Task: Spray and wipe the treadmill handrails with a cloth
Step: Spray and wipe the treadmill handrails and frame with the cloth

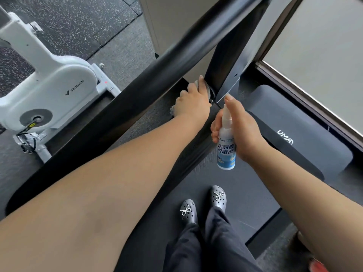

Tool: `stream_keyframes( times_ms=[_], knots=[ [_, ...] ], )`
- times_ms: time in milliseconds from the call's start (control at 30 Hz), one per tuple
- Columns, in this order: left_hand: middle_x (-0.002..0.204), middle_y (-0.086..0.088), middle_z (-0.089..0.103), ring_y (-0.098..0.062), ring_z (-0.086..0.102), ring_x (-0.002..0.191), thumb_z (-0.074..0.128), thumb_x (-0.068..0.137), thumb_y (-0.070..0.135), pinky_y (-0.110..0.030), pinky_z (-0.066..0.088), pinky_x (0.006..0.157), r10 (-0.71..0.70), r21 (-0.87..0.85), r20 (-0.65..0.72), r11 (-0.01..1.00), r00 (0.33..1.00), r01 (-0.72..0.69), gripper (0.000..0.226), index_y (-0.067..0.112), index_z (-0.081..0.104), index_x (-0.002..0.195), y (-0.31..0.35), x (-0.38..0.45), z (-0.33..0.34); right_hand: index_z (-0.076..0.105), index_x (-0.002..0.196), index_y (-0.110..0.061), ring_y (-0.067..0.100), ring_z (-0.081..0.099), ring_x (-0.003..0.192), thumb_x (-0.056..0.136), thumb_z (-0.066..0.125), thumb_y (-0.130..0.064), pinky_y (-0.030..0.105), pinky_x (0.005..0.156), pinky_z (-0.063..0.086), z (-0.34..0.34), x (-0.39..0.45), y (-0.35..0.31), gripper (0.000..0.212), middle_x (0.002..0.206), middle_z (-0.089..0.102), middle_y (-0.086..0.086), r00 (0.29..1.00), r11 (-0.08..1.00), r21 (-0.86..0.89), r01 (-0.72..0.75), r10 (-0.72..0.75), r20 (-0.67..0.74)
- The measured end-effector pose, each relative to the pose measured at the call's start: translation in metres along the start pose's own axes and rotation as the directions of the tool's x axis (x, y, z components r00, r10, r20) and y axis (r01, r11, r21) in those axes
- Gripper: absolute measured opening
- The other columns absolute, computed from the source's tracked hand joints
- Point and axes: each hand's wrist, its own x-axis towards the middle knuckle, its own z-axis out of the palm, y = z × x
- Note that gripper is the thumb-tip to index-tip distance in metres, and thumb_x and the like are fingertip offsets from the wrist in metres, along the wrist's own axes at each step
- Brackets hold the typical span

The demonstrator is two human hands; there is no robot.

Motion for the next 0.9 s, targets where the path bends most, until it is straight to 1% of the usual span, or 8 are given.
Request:
stream_keyframes(
  times_ms=[167, 267, 333, 433, 567, 733, 833, 900],
  knots=[
    [0.125, -0.021, 0.041, -0.034, 0.051, 0.099, 0.045, 0.095, 0.039, -0.043, 0.047, 0.075, 0.078, 0.094, -0.040, 0.993, 0.996, -0.073, 0.073, 0.011, 0.006, 0.150, -0.020, -0.027, 0.003, 0.048, 0.048, -0.012, 0.027, 0.053, 0.049, 0.091, 0.040, -0.056, 0.031, 0.058, 0.046, -0.003, 0.001, 0.000, 0.062, 0.053, 0.055, 0.010, 1.000, 1.000, -0.020, -0.010, 0.010, 0.001],
    [0.114, -0.019, 0.048, -0.028, 0.055, 0.085, 0.046, 0.093, 0.044, -0.036, 0.047, 0.063, 0.063, 0.193, -0.065, 0.980, 0.996, -0.050, 0.073, 0.011, 0.012, 0.149, -0.046, -0.064, 0.007, 0.049, 0.046, -0.012, 0.027, 0.053, 0.050, 0.088, 0.041, -0.057, 0.034, 0.063, 0.046, -0.002, -0.002, 0.000, 0.062, 0.052, 0.056, 0.011, 1.000, 0.999, -0.044, -0.013, 0.013, -0.001],
    [0.102, -0.014, 0.054, -0.022, 0.055, 0.073, 0.052, 0.088, 0.049, -0.031, 0.046, 0.054, 0.043, 0.258, -0.095, 0.966, 0.995, -0.017, 0.074, 0.011, 0.024, 0.146, -0.067, -0.094, 0.009, 0.049, 0.046, -0.011, 0.028, 0.054, 0.052, 0.086, 0.041, -0.059, 0.037, 0.065, 0.046, -0.001, -0.005, -0.002, 0.063, 0.053, 0.056, 0.013, 1.000, 0.998, -0.059, -0.012, 0.013, 0.012],
    [0.091, -0.014, 0.055, -0.021, 0.052, 0.062, 0.059, 0.082, 0.048, -0.031, 0.045, 0.046, 0.018, 0.233, -0.115, 0.972, 0.993, 0.009, 0.075, 0.009, 0.035, 0.142, -0.093, -0.128, 0.012, 0.048, 0.047, -0.010, 0.027, 0.053, 0.051, 0.086, 0.041, -0.058, 0.035, 0.063, 0.046, 0.000, -0.010, -0.005, 0.062, 0.054, 0.055, 0.013, 1.000, 0.999, -0.052, -0.009, 0.010, 0.021],
    [0.107, -0.017, 0.049, -0.027, 0.052, 0.079, 0.051, 0.090, 0.045, -0.040, 0.052, 0.058, -0.085, 0.150, 0.029, 0.986, 0.996, 0.080, 0.076, 0.011, 0.017, 0.148, -0.116, -0.160, 0.010, 0.049, 0.047, -0.010, 0.026, 0.053, 0.048, 0.086, 0.041, -0.057, 0.032, 0.058, 0.046, 0.000, -0.017, -0.011, 0.061, 0.052, 0.055, 0.010, 1.000, 0.999, -0.032, -0.010, 0.011, 0.025],
    [0.119, -0.015, 0.043, -0.028, 0.052, 0.093, 0.039, 0.097, 0.038, -0.041, 0.053, 0.073, -0.178, 0.194, 0.154, 0.970, 0.972, 0.147, 0.068, 0.015, 0.002, 0.150, -0.122, -0.176, -0.010, 0.050, 0.045, -0.013, 0.026, 0.054, 0.050, 0.086, 0.042, -0.060, 0.034, 0.063, 0.046, -0.007, -0.030, -0.019, 0.062, 0.054, 0.056, 0.010, 1.000, 0.999, -0.049, 0.003, -0.002, 0.029],
    [0.118, -0.013, 0.046, -0.029, 0.053, 0.093, 0.042, 0.098, 0.027, -0.039, 0.051, 0.068, -0.207, 0.189, 0.092, 0.964, 0.974, 0.187, 0.063, 0.018, 0.007, 0.149, -0.106, -0.177, -0.030, 0.050, 0.048, -0.012, 0.024, 0.054, 0.049, 0.093, 0.040, -0.056, 0.031, 0.061, 0.047, -0.014, -0.043, -0.025, 0.064, 0.055, 0.055, 0.008, 0.999, 0.999, -0.027, 0.019, -0.018, 0.036],
    [0.117, -0.010, 0.048, -0.027, 0.053, 0.089, 0.045, 0.096, 0.022, -0.036, 0.046, 0.063, -0.195, 0.106, 0.005, 0.975, 0.981, 0.193, 0.062, 0.023, 0.011, 0.148, -0.090, -0.182, -0.042, 0.050, 0.050, -0.011, 0.023, 0.055, 0.049, 0.095, 0.039, -0.054, 0.032, 0.062, 0.048, -0.021, -0.052, -0.028, 0.063, 0.055, 0.055, 0.008, 0.998, 0.999, -0.022, 0.038, -0.037, 0.040]
  ],
)
